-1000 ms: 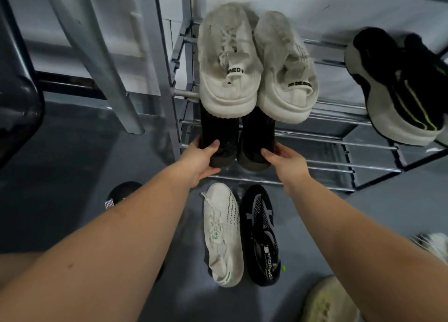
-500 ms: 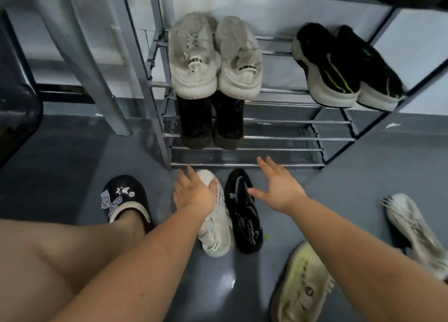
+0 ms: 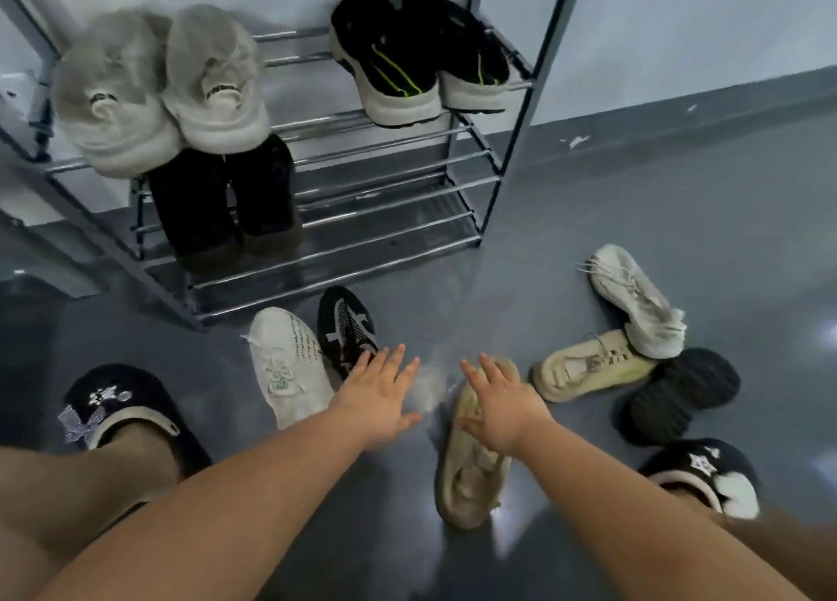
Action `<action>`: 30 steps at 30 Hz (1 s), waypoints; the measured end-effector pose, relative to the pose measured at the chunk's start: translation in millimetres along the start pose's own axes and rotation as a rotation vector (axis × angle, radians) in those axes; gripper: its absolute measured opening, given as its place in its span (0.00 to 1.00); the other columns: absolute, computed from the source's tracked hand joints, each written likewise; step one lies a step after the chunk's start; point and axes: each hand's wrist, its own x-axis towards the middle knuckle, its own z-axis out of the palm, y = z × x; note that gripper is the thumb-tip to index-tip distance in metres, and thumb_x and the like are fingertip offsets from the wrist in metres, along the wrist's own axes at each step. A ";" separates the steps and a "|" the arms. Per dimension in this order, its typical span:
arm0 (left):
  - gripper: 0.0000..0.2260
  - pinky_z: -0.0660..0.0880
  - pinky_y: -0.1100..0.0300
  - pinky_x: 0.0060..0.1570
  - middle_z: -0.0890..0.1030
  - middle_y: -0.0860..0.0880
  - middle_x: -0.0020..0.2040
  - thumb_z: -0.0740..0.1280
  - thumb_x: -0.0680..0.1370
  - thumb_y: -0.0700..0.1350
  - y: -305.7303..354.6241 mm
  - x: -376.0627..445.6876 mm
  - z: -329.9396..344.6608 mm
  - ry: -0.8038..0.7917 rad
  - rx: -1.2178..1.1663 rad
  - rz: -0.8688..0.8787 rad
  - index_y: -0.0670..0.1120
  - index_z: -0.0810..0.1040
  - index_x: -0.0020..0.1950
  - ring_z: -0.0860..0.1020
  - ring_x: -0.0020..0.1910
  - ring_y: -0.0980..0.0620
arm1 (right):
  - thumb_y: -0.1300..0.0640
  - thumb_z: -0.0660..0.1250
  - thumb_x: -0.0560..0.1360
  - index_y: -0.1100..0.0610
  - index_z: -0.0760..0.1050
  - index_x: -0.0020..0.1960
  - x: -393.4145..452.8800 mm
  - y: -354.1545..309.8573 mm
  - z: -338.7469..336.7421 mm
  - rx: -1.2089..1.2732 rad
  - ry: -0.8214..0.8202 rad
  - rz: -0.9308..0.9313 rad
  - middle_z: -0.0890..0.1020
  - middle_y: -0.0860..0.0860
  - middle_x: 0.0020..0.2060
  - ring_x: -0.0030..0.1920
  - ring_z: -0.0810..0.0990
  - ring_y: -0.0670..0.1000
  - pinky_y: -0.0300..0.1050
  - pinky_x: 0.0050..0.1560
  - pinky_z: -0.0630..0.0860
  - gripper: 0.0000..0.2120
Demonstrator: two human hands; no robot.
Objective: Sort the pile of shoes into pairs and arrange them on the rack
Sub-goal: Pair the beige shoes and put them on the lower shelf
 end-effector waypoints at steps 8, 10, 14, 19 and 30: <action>0.34 0.39 0.51 0.73 0.40 0.45 0.78 0.50 0.78 0.63 54.9 38.1 -22.7 0.004 0.068 0.129 0.49 0.41 0.77 0.43 0.77 0.46 | 0.41 0.59 0.76 0.52 0.46 0.77 -15.3 91.3 -1.6 0.067 0.051 0.199 0.51 0.55 0.77 0.76 0.52 0.57 0.53 0.71 0.61 0.37; 0.33 0.40 0.51 0.73 0.41 0.44 0.78 0.51 0.78 0.62 67.6 52.2 -28.9 0.001 0.065 0.128 0.48 0.43 0.77 0.44 0.77 0.46 | 0.41 0.60 0.76 0.53 0.48 0.77 -15.4 113.2 -1.7 0.067 0.071 0.246 0.53 0.55 0.76 0.76 0.53 0.56 0.53 0.70 0.62 0.37; 0.33 0.42 0.50 0.74 0.42 0.44 0.78 0.52 0.78 0.62 92.6 82.0 -32.1 -0.035 0.058 0.140 0.47 0.46 0.77 0.45 0.77 0.46 | 0.41 0.61 0.75 0.51 0.51 0.76 -11.7 149.8 5.1 0.082 0.075 0.302 0.57 0.54 0.75 0.74 0.57 0.57 0.52 0.68 0.64 0.35; 0.32 0.41 0.50 0.74 0.40 0.44 0.77 0.53 0.78 0.61 117.0 118.0 -22.5 -0.133 0.068 0.166 0.49 0.47 0.77 0.44 0.76 0.45 | 0.38 0.57 0.76 0.49 0.51 0.76 -6.8 184.2 35.0 0.129 0.005 0.333 0.56 0.54 0.75 0.74 0.56 0.58 0.55 0.69 0.61 0.34; 0.35 0.57 0.51 0.72 0.59 0.42 0.75 0.61 0.77 0.57 171.2 195.1 6.2 -0.327 -0.245 0.041 0.49 0.46 0.77 0.59 0.74 0.42 | 0.37 0.50 0.77 0.53 0.58 0.74 10.4 203.8 83.3 0.257 0.156 0.373 0.72 0.52 0.68 0.71 0.63 0.55 0.54 0.67 0.58 0.31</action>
